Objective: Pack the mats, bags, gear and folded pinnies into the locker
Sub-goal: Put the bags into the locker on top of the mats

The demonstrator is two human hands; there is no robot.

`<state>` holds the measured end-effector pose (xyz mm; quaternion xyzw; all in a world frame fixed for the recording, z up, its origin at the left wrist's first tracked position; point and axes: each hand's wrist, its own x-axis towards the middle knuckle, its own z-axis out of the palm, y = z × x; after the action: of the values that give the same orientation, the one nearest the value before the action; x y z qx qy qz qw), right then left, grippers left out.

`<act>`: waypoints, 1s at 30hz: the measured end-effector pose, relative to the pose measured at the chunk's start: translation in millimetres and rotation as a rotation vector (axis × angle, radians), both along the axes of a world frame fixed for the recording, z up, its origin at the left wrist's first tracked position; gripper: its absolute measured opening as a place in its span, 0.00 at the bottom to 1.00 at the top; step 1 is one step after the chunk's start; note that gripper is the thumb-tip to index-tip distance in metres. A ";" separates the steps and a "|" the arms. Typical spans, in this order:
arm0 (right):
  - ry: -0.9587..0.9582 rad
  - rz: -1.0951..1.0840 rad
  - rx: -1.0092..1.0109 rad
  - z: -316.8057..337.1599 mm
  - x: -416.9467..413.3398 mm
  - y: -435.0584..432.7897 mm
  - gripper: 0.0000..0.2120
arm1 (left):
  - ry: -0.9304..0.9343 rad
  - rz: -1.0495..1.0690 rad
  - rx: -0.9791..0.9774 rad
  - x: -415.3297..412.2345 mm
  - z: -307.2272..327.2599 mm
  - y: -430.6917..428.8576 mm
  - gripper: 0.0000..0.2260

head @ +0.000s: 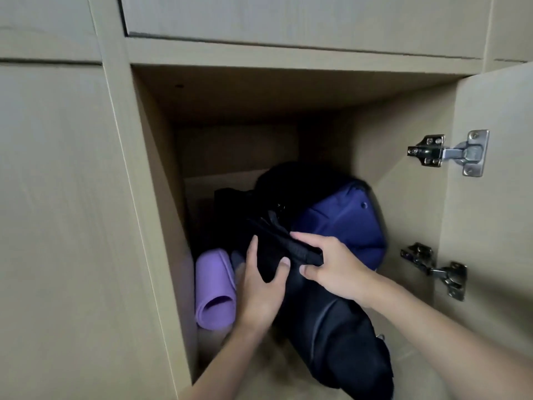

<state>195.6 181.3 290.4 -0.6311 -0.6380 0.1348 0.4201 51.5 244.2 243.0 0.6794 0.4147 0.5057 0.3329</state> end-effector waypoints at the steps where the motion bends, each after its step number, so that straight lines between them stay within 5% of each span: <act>1: 0.009 -0.001 0.004 -3.0 -0.4 3.1 0.31 | 0.000 -0.008 0.011 -0.5 -3.1 0.7 0.31; 6: -0.032 0.006 0.032 8.7 -11.4 14.5 0.30 | -0.088 -0.017 0.015 1.5 2.2 9.8 0.28; 12: -0.149 -0.029 0.182 53.1 -33.4 77.1 0.30 | -0.437 0.068 -0.122 -3.9 8.1 13.0 0.25; 15: -0.013 0.044 0.043 40.5 -38.8 101.6 0.32 | -0.554 0.021 -0.275 -4.6 4.4 10.9 0.26; 20: 0.217 0.102 -0.158 -9.7 -21.2 87.1 0.37 | -0.510 0.098 -0.251 1.8 -14.2 14.7 0.30; 30: 0.378 0.066 0.170 -10.0 -32.9 97.7 0.33 | -0.575 0.108 -0.174 2.4 -7.9 33.7 0.34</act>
<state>162.7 279.0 280.4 -0.5358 -0.5770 0.2104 0.5794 53.9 278.0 235.0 0.4544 0.3809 0.6568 0.4659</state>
